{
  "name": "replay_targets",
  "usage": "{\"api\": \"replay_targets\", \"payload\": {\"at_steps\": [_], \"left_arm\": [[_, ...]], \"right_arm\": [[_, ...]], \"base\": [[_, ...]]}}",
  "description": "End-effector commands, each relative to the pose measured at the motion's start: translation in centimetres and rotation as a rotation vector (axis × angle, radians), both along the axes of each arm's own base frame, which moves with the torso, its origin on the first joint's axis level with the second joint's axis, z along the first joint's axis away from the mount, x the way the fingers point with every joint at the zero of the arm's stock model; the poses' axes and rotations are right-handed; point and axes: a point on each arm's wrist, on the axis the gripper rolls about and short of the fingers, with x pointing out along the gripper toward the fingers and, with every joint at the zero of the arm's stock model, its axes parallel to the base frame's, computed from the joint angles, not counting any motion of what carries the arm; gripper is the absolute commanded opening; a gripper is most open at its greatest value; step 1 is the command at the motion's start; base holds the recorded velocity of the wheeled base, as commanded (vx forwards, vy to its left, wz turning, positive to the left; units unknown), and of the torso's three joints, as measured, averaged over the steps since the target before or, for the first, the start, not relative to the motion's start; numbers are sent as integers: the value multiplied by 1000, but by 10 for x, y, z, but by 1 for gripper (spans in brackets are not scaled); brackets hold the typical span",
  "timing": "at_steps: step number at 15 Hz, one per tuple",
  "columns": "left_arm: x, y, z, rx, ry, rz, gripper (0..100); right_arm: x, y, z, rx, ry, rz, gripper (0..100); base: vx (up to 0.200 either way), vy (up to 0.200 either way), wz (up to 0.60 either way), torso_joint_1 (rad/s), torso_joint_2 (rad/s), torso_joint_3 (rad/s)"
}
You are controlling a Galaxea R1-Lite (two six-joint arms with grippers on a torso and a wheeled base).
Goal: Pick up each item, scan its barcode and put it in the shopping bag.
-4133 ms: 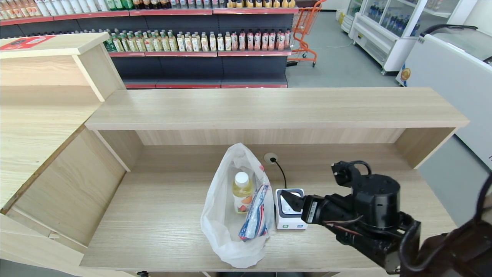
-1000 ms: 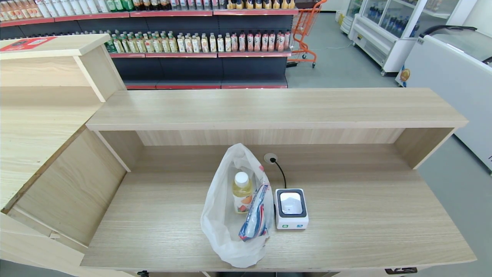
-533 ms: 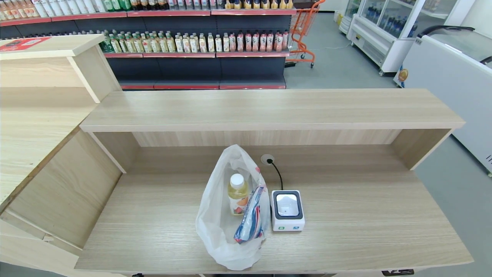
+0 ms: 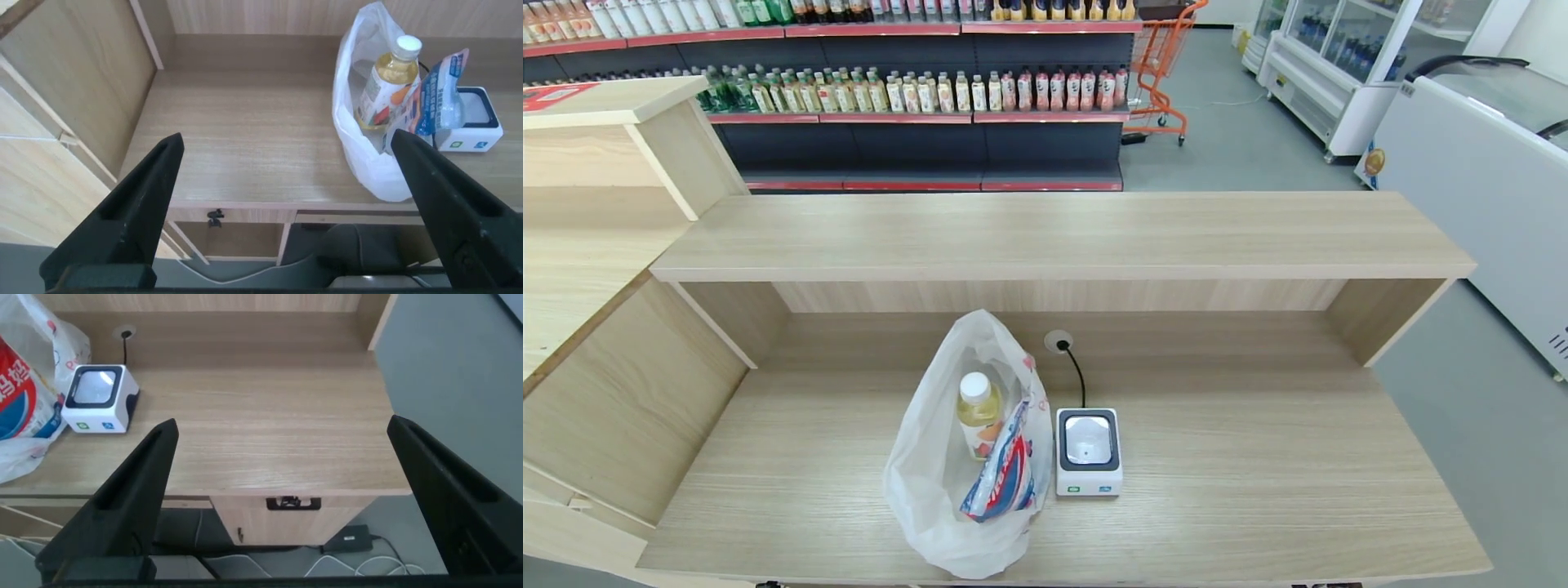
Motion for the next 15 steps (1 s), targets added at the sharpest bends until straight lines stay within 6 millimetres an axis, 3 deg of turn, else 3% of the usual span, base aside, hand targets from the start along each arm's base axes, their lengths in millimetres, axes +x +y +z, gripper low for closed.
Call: {"api": "replay_targets", "payload": {"at_steps": [1, 3, 5, 6, 15], "left_arm": [[0, 0, 0, -2, 2, 1, 100], [0, 0, 0, -1, -2, 1, 100], [0, 0, 0, -1, -2, 2, 100], [0, 0, 0, -1, -2, 2, 100], [0, 0, 0, -1, -2, 2, 100]], "right_arm": [[0, 0, 0, -2, 3, 3, 100], [0, 0, 0, -4, 3, 2, 100], [0, 0, 0, -2, 3, 3, 100], [0, 0, 0, -7, 3, 2, 0], [0, 0, 0, 1, 4, 0, 0]], "base": [[200, 0, 0, -2, -2, 12], [200, 0, 0, 0, -5, 0], [0, 0, 0, 0, 0, 0], [0, 0, 0, 0, 0, 0], [0, 0, 0, 0, 0, 0]]}}
